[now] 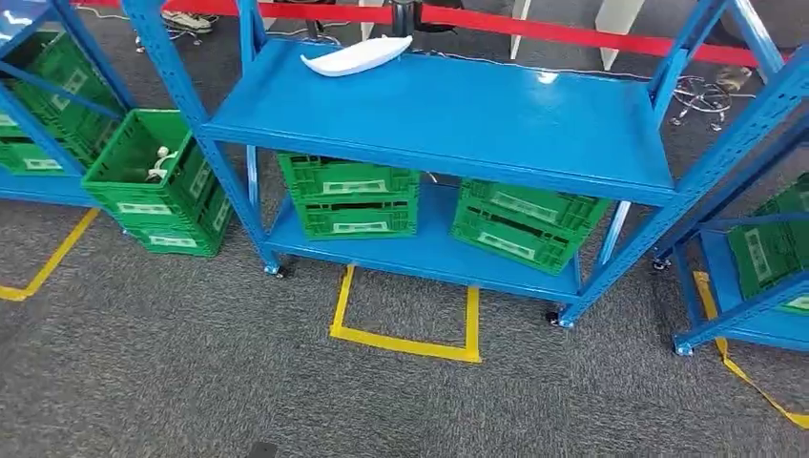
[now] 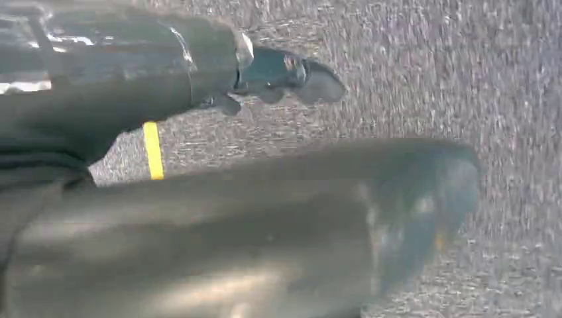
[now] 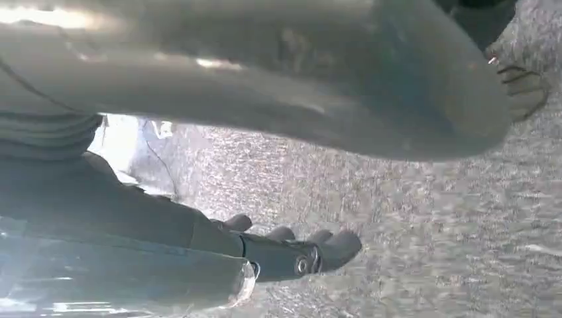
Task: Take the parts from the cabinet and place them on the table.
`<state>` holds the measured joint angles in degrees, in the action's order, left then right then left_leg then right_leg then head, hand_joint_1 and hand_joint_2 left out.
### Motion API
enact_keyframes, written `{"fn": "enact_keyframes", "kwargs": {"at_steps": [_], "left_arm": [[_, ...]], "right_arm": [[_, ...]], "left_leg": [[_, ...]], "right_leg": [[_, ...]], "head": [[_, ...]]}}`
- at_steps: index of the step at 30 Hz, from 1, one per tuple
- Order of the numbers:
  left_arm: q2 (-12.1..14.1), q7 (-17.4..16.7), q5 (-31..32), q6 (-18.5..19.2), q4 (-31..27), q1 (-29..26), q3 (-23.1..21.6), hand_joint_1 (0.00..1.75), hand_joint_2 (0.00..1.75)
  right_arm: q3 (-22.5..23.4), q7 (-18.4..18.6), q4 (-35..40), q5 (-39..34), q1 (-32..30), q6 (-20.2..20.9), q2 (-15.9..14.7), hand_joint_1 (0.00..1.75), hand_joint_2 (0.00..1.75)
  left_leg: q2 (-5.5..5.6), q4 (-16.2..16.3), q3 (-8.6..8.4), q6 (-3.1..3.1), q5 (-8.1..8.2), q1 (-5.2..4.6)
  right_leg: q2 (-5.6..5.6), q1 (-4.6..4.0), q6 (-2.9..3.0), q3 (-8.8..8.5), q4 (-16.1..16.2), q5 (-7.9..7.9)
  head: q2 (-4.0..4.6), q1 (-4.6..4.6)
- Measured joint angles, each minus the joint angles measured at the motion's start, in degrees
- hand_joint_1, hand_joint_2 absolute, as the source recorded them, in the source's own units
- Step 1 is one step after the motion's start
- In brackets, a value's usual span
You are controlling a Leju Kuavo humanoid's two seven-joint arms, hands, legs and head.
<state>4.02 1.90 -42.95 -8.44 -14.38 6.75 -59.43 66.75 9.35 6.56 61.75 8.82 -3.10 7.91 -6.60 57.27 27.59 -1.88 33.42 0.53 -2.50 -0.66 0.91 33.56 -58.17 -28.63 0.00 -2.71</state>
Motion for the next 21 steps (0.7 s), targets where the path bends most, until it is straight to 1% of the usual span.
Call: {"fn": "enact_keyframes", "kwargs": {"at_steps": [1, 2, 3, 4, 5, 6, 7, 8, 9, 10, 11, 12, 13, 14, 15, 16, 17, 18, 19, 20, 21], "left_arm": [[0.0, 0.0, 0.0, 0.0, 0.0, 0.1, 0.0, 0.0, 0.0], [0.0, 0.1, 0.0, 0.0, 0.0, 0.2, 0.0, 0.0, 0.0], [0.0, 0.2, 0.0, 0.0, 0.0, 0.2, 0.0, 0.0, 0.0], [0.0, 0.2, 0.0, 0.0, 0.0, 0.2, 0.0, 0.0, 0.0], [0.0, 0.2, 0.0, 0.0, 0.0, 0.0, 0.0, 0.0, 0.0], [0.0, 0.2, 0.0, 0.0, 0.0, -0.2, 0.0, 0.0, 0.0], [0.0, 0.2, 0.0, 0.0, 0.0, -0.3, -0.1, 0.0, 0.0], [0.0, 0.2, 0.0, 0.0, 0.0, -0.3, -0.1, 0.0, 0.0], [0.0, 0.2, 0.0, 0.0, 0.0, -0.3, -0.1, 0.0, 0.0], [0.0, 0.2, 0.0, 0.0, 0.0, -0.3, -0.1, 0.0, 0.0], [0.0, 0.2, 0.0, 0.0, 0.0, -0.2, -0.1, 0.0, 0.0], [0.0, 0.2, 0.0, 0.0, 0.0, -0.2, -0.1, 0.0, 0.0], [0.0, 0.2, 0.0, 0.0, 0.0, -0.3, -0.2, 0.0, 0.0], [0.0, 0.1, 0.0, 0.0, 0.0, -0.5, -0.3, 0.0, 0.0], [0.1, 0.0, -0.1, 0.0, 0.0, -0.6, -0.4, 0.0, 0.0], [0.1, 0.0, -0.1, 0.0, 0.0, -0.5, -0.4, 0.0, 0.0], [0.3, 0.0, -0.1, 0.0, 0.0, -0.4, -0.4, 0.0, 0.0], [0.1, 0.0, -0.1, 0.0, 0.0, -0.5, -0.4, 0.0, 0.0], [0.1, -0.1, -0.1, 0.0, 0.0, -0.4, -0.5, 0.0, 0.0], [0.0, 0.0, -0.1, 0.0, 0.0, -0.4, -0.5, 0.0, 0.0], [-0.1, 0.0, -0.1, 0.0, 0.0, -0.1, -0.5, 0.0, 0.0]], "right_arm": [[0.0, 0.0, 0.0, 0.0, -0.2, 0.0, 0.0, 0.0, 0.0], [0.0, 0.0, 0.0, 0.1, -0.3, 0.0, 0.0, 0.0, 0.0], [0.0, 0.0, 0.0, 0.1, 0.1, 0.0, -0.1, 0.0, 0.0], [0.0, 0.0, 0.0, 0.1, 0.2, 0.0, -0.1, 0.0, 0.0], [0.0, 0.0, 0.0, 0.1, 0.3, 0.1, 0.0, 0.0, 0.0], [0.0, 0.0, 0.0, 0.1, 0.3, 0.1, 0.0, 0.0, 0.0], [0.0, 0.0, 0.0, 0.1, 0.2, 0.1, 0.0, 0.0, 0.0], [0.1, 0.0, 0.0, 0.1, 0.2, 0.1, 0.0, 0.0, 0.0], [0.1, 0.0, 0.0, 0.1, 0.0, 0.1, 0.0, 0.0, 0.0], [0.1, 0.0, 0.0, 0.1, 0.0, 0.0, 0.0, 0.0, 0.0], [0.1, 0.0, 0.0, 0.1, 0.0, 0.0, 0.0, 0.0, 0.0], [0.1, 0.0, 0.0, 0.1, 0.4, 0.0, 0.0, 0.0, 0.0], [0.1, 0.0, 0.0, 0.1, 0.6, 0.0, 0.0, 0.0, 0.0], [0.2, 0.0, 0.0, 0.1, 0.5, 0.1, 0.0, 0.0, 0.0], [0.2, 0.0, 0.0, 0.1, 0.4, 0.0, 0.0, 0.0, 0.0], [0.4, 0.0, 0.0, 0.2, 0.3, 0.0, -0.1, 0.0, 0.0], [0.5, 0.0, 0.0, 0.2, 0.2, 0.0, 0.0, 0.0, 0.0], [0.5, 0.0, 0.0, 0.2, 0.4, 0.0, 0.1, 0.0, 0.0], [0.5, -0.2, 0.0, 0.4, 0.5, 0.0, 0.1, 0.0, 0.0], [0.5, -0.4, 0.0, 0.5, 0.4, 0.0, 0.1, 0.0, 0.0], [0.6, -0.6, 0.0, 0.6, 0.2, 0.0, 0.0, 0.0, 0.0]], "left_leg": [[1.51, 0.4, -0.29, -0.22, 0.78, 0.25], [5.54, 2.7, 0.57, -0.17, 2.16, 0.3], [6.77, 7.1, 2.81, -0.21, 4.11, 0.21], [7.16, 11.7, 5.39, -0.28, 5.89, 0.34], [7.16, 15.9, 8.06, -0.39, 7.17, 0.39], [7.07, 17.9, 9.98, -0.45, 6.88, 0.38], [6.94, 16.9, 10.34, -0.52, 4.91, 0.43], [6.94, 15.4, 10.07, -0.53, 3.34, 0.48], [7.71, 9.0, 7.97, -0.52, -1.77, 0.65], [9.95, 4.3, 6.41, -0.53, -4.63, 0.89], [14.37, 4.1, 6.07, -0.3, -3.28, 1.41], [13.7, 2.0, 5.43, -0.01, -3.05, 1.54], [13.35, 2.6, 5.51, 0.29, -2.93, 1.16], [12.34, 2.6, 5.33, 0.67, -2.73, 0.98], [11.61, 2.1, 5.1, 1.0, -2.86, 1.01], [10.6, 1.7, 4.67, 1.38, -3.04, 1.5], [10.55, 1.6, 4.7, 0.84, -2.47, 0.9], [9.65, 1.6, 4.45, 0.95, -2.42, 0.8], [9.14, 1.7, 4.24, 1.03, -2.33, 0.48], [8.53, 1.7, 4.09, 1.23, -2.21, 0.38], [8.48, 1.7, 4.07, 1.42, -2.1, 0.32]], "right_leg": [[0.4, 0.62, 0.27, -0.94, 0.9, 0.34], [0.91, 0.75, 0.55, -1.35, 1.3, 0.42], [1.46, 0.7, 0.7, -1.37, 1.3, 0.43], [2.13, 0.61, 0.89, -1.4, 1.3, 0.31], [2.99, 0.53, 1.08, -1.51, 1.2, 0.17], [3.99, 0.5, 1.1, -1.72, 1.2, -0.02], [4.92, 0.51, 0.99, -2.05, 1.1, -0.22], [5.4, 0.55, 0.95, -2.25, 1.1, -0.38], [6.69, 0.66, 0.55, -2.81, 0.8, -0.87], [7.37, 0.75, 0.27, -2.98, 0.4, -1.28], [7.88, 0.88, -0.05, -2.37, 0.2, -1.58], [8.84, 0.79, -0.48, -2.06, -0.6, -1.81], [9.63, 1.24, -0.99, -1.72, -0.4, -1.51], [10.45, 1.39, -1.31, -1.63, 0.0, -1.41], [11.18, 1.42, -1.66, -1.7, 0.0, -1.36], [10.23, 1.37, -1.79, -1.66, -0.1, -1.77], [7.33, 0.97, -1.64, -2.23, -0.6, -0.51], [7.28, 0.86, -0.99, -2.39, -0.1, -0.96], [7.13, 1.01, -0.11, -2.51, 0.6, -1.17], [7.35, 1.13, -0.6, -2.51, 0.6, -1.14], [7.43, 1.18, -0.64, -2.53, 0.6, -1.14]], "head": [[0.0, -0.22], [0.0, 0.44], [0.0, 0.61], [0.0, 1.07], [0.0, 1.36], [0.0, 1.44], [0.0, 1.66], [0.0, 1.81], [0.0, 2.21], [0.0, 2.52], [0.0, 2.76], [0.0, 2.93], [0.0, 2.78], [0.0, 2.67], [0.0, 2.8], [0.0, 2.87], [0.0, 2.27], [0.0, 1.51], [0.0, 1.45], [0.0, 1.62], [0.0, 1.86]]}}
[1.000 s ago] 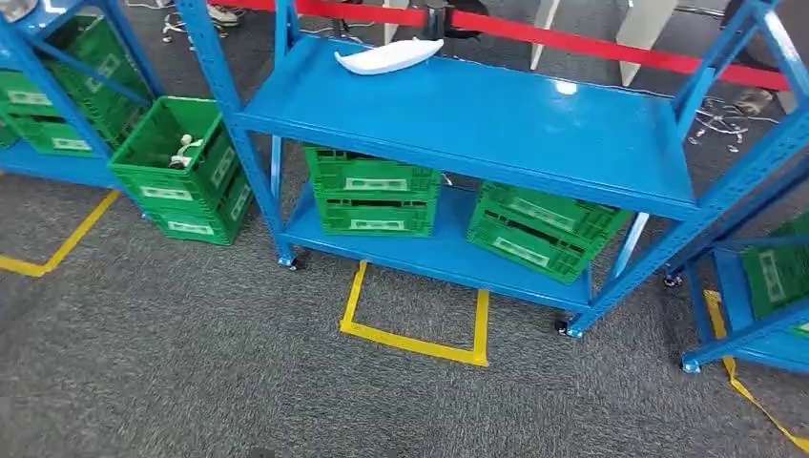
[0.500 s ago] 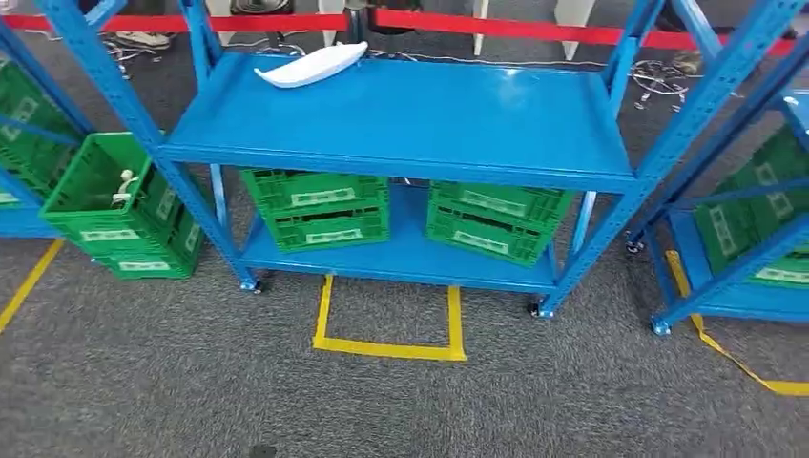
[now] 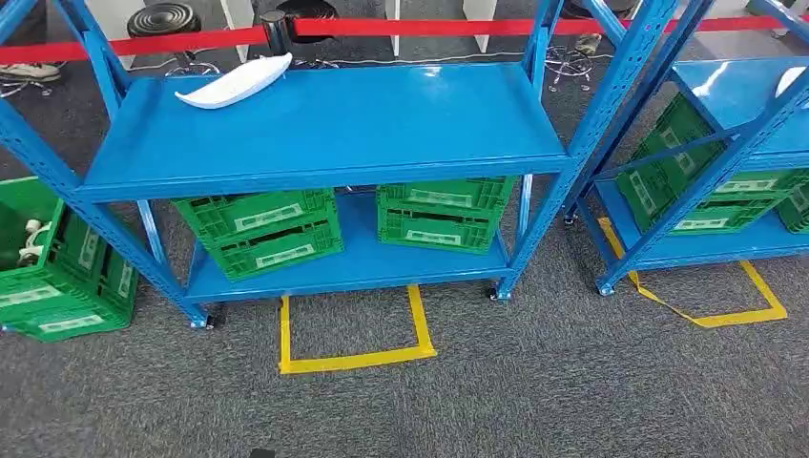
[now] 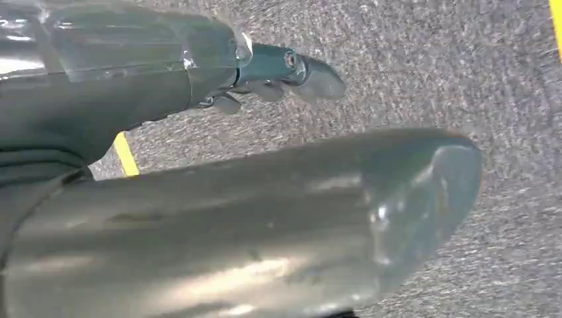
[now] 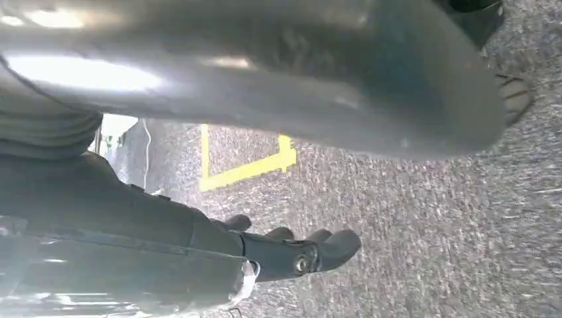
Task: Take the parts from the cabinet and place them on the table.
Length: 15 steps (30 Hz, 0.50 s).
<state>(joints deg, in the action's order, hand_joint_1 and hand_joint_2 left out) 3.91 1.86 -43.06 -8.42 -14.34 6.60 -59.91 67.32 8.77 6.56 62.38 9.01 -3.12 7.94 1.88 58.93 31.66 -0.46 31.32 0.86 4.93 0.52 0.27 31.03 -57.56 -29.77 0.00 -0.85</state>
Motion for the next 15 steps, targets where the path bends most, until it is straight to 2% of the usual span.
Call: {"fn": "enact_keyframes", "kwargs": {"at_steps": [1, 2, 5, 6, 8, 10, 11, 15], "left_arm": [[0.0, 0.0, 0.0, 0.0, 0.0, 0.1, 0.0, 0.0, 0.0], [0.0, 0.0, 0.0, 0.0, 0.0, 0.2, 0.0, 0.0, 0.0], [0.0, 0.0, -0.1, 0.0, 0.0, 0.1, 0.0, 0.0, 0.0], [0.0, 0.0, -0.2, 0.0, 0.0, 0.1, 0.0, 0.0, 0.0], [0.0, 0.0, -0.3, 0.0, 0.0, 0.1, 0.0, 0.0, 0.0], [0.0, 0.0, -0.5, 0.0, 0.0, 0.1, 0.0, 0.0, 0.0], [0.0, 0.0, -0.5, 0.0, 0.0, 0.1, 0.0, 0.0, 1.75], [0.0, 0.0, -0.6, 0.0, 0.0, 0.1, 0.0, 0.0, 1.75]], "right_arm": [[0.0, -0.1, 0.0, 0.0, -0.1, 0.0, 0.0, 0.0, 0.0], [0.1, -0.2, 0.0, 0.0, -0.1, 0.0, 0.0, 0.0, 1.75], [0.2, -0.4, 0.0, 0.0, -0.1, 0.0, 0.0, 0.0, 1.75], [0.2, -0.4, 0.0, 0.0, -0.1, 0.0, 0.0, 0.0, 1.75], [0.3, -0.4, 0.0, 0.0, -0.1, 0.0, 0.0, 0.0, 1.75], [0.3, -0.4, 0.0, 0.0, -0.1, 0.0, -0.1, 0.0, 1.75], [0.3, -0.4, 0.0, 0.0, -0.1, 0.0, -0.1, 0.0, 1.75], [0.3, -0.4, 0.0, 0.0, -0.1, 0.0, -0.1, 0.0, 1.75]], "left_leg": [[-0.03, 0.0, -0.03, 0.1, -0.04, -0.05], [-0.01, 0.0, -0.07, 0.14, -0.05, -0.11], [0.11, 0.0, -0.09, 0.22, -0.02, -0.29], [0.15, 0.0, -0.11, 0.23, -0.02, -0.34], [0.19, 0.1, -0.14, 0.39, 0.07, -0.38], [0.21, 0.1, -0.17, 0.42, 0.1, -0.4], [0.23, 0.1, -0.18, 0.43, 0.1, -0.39], [0.32, 0.0, -0.23, 0.42, 0.11, -0.38]], "right_leg": [[-0.02, 0.01, -0.05, -0.04, 0.1, 0.0], [-0.06, 0.02, -0.06, -0.03, 0.1, 0.0], [-0.2, 0.18, -0.12, -0.04, 0.2, 0.0], [-0.24, 0.21, -0.24, -0.04, 0.2, -0.02], [-0.27, 0.3, -0.89, -0.06, 0.2, -0.09], [-0.28, 0.33, -1.0, -0.06, 0.2, -0.11], [-0.31, 0.33, -1.11, -0.07, 0.2, -0.17], [-0.38, 0.31, -1.18, -0.07, 0.2, -0.21]], "head": [[0.0, -0.22], [0.0, -0.42], [0.0, -0.48], [0.0, -0.48], [0.0, -0.46], [0.0, -0.4], [0.0, -0.35], [0.0, -0.29]]}}
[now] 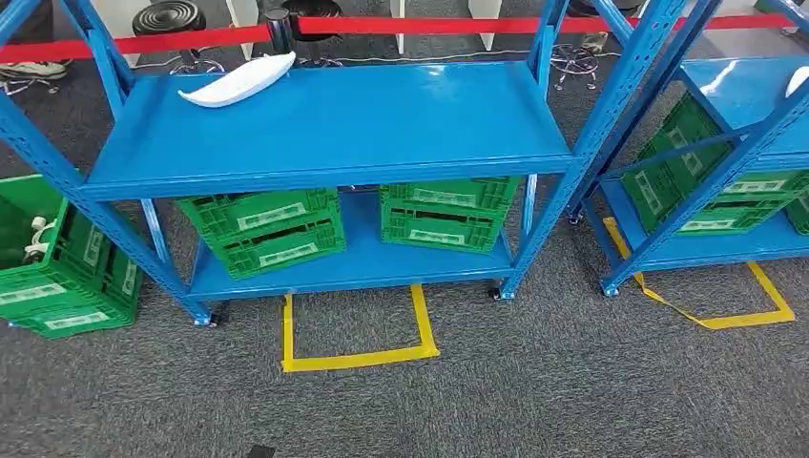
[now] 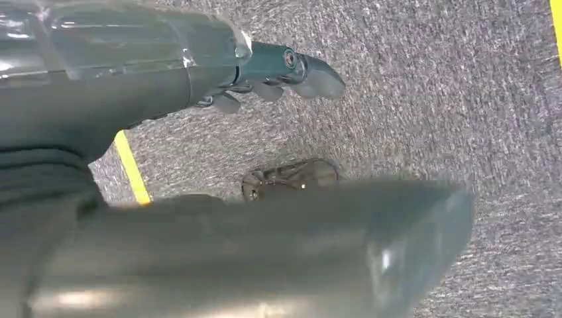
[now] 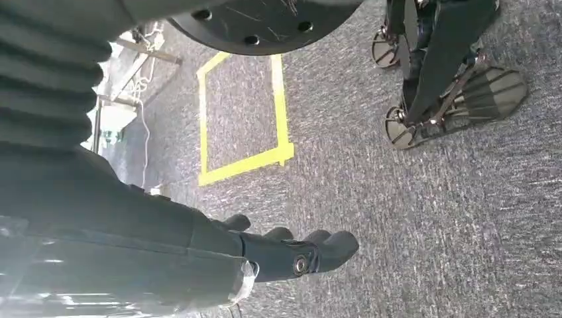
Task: Take the parts from the cabinet and place them on the table.
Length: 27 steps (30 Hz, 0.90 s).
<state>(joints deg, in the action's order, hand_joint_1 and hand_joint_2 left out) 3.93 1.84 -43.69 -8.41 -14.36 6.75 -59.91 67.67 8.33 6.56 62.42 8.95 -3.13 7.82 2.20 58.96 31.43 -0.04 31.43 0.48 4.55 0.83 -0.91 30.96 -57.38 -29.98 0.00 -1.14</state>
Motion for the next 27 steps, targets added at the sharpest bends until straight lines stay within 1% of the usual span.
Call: {"fn": "enact_keyframes", "kwargs": {"at_steps": [3, 7, 13, 27], "left_arm": [[0.0, -0.3, 0.0, -0.1, 0.0, 0.0, 0.0, 0.0, 1.75], [-0.2, -2.4, 0.9, -1.0, 0.0, 0.0, 0.0, 0.0, 1.75], [-0.3, -4.5, 1.8, -2.2, 0.0, 0.0, -0.1, 0.0, 1.75], [-0.7, -5.3, 2.0, -2.4, 0.0, 0.0, -0.5, 0.0, 1.75]], "right_arm": [[0.0, 0.2, 0.0, 0.4, 0.0, -0.3, 0.0, 0.0, 1.75], [0.0, 1.7, 0.0, 1.8, 0.0, -1.2, 0.0, 0.0, 1.75], [0.0, 2.8, 0.0, 2.6, 0.0, -1.4, 0.0, 0.0, 1.75], [0.0, 2.9, 0.0, 2.9, 0.0, -1.4, 0.0, 0.0, 1.75]], "left_leg": [[0.01, 0.0, -0.04, -0.01, 0.0, 0.01], [0.02, 0.0, -0.05, -0.01, 0.0, 0.02], [0.02, 0.0, -0.06, -0.01, 0.0, 0.01], [0.03, 0.0, -0.06, -0.01, 0.0, 0.01]], "right_leg": [[-0.01, -0.01, -0.02, 0.0, -0.1, -0.04], [-0.02, -0.02, -0.01, 0.0, -0.1, -0.05], [-0.03, -0.01, -0.01, -0.02, -0.1, -0.06], [-0.05, -0.01, -0.04, -0.02, -0.1, -0.09]], "head": [[0.0, 0.02], [0.0, 0.02], [0.0, 0.0], [0.0, 0.02]]}}
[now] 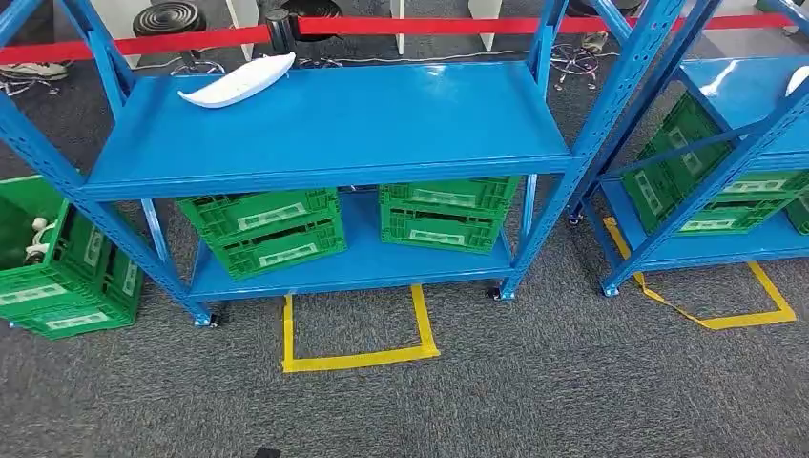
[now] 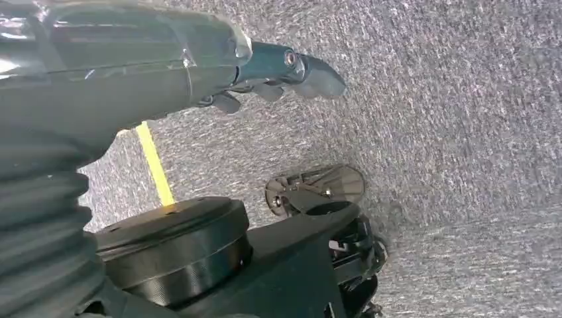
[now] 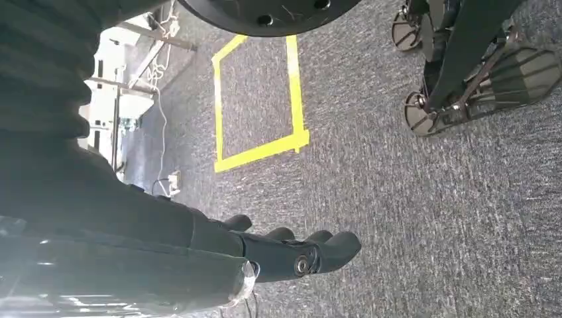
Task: Take the parts from the cabinet and place them on the table.
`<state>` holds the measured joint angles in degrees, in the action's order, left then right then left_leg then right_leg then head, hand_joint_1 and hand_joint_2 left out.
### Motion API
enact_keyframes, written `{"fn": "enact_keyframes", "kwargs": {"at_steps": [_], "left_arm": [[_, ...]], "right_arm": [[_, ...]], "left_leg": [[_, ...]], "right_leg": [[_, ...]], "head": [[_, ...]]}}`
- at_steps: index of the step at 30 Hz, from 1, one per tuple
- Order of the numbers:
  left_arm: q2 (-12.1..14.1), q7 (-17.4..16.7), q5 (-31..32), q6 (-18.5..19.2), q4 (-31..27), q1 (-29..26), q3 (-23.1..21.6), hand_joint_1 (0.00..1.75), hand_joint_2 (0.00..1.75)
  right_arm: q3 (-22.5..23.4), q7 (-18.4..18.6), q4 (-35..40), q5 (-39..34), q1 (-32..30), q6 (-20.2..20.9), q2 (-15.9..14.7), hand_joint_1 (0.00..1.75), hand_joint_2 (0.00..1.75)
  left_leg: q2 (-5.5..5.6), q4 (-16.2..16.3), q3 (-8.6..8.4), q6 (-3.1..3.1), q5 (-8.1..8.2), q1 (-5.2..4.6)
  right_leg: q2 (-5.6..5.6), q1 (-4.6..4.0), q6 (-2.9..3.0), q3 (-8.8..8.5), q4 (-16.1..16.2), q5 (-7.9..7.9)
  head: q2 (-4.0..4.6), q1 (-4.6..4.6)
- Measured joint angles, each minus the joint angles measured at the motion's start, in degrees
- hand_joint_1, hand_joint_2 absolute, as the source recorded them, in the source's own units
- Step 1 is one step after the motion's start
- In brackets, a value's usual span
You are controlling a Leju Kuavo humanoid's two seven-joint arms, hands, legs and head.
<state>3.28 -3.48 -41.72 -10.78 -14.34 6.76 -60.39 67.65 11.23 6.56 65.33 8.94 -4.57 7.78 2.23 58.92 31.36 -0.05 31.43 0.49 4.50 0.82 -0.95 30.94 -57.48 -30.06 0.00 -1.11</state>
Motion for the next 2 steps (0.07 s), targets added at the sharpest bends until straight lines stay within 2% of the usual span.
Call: {"fn": "enact_keyframes", "kwargs": {"at_steps": [2], "left_arm": [[0.0, -0.2, 0.0, 0.0, 0.0, 0.0, 0.0, 0.0, 1.75]], "right_arm": [[0.0, 0.0, 0.0, 0.0, 0.0, 0.0, 0.0, 0.0, 1.75]], "left_leg": [[0.0, 0.0, -0.01, 0.0, 0.0, 0.0]], "right_leg": [[0.0, 0.0, 0.0, 0.0, 0.0, 0.0]], "head": [[0.0, 0.0]]}}
